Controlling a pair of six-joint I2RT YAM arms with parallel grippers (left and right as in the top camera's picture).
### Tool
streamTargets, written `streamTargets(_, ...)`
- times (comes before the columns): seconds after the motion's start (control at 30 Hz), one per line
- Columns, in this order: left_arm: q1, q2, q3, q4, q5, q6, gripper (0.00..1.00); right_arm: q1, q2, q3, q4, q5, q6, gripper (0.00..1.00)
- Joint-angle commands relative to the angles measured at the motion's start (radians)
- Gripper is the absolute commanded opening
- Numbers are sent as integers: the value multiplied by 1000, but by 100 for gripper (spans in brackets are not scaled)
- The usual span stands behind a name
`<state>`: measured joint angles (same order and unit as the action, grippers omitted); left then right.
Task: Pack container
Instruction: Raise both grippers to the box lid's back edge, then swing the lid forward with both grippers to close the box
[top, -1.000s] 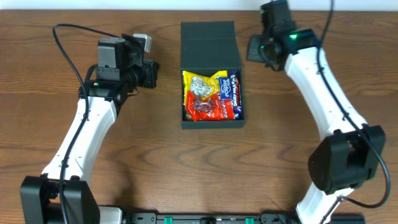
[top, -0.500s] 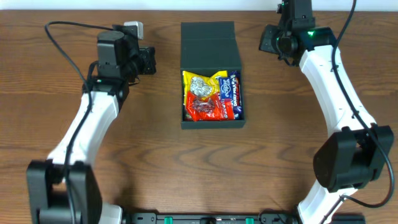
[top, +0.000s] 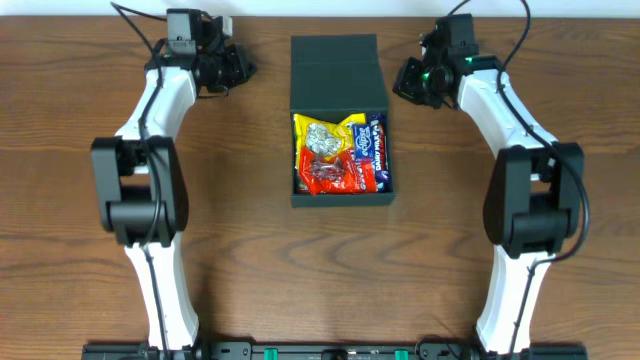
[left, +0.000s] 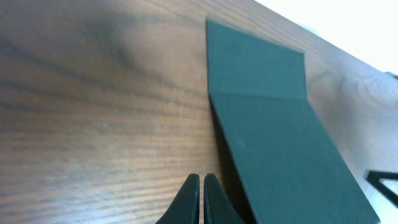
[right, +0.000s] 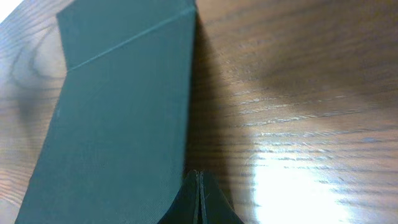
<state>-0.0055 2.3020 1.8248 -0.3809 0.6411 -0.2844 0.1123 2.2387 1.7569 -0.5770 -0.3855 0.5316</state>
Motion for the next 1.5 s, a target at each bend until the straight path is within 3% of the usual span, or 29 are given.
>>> streamTargets(0.0, -2, 67, 77, -43, 84, -16, 6, -9, 42, -3, 14, -72, 69, 2)
streamTargets(0.93, -85, 115, 80, -196, 108, -45, 6, -8, 123, -3, 121, -173, 107, 2)
streamTargets(1.33, -128, 115, 80, -182, 120, -45, 6, -5, 123, -3, 220, -285, 57, 2)
streamTargets(1.47, -125, 115, 80, -133, 203, -45, 6, -5, 123, -3, 231, -325, 14, 2)
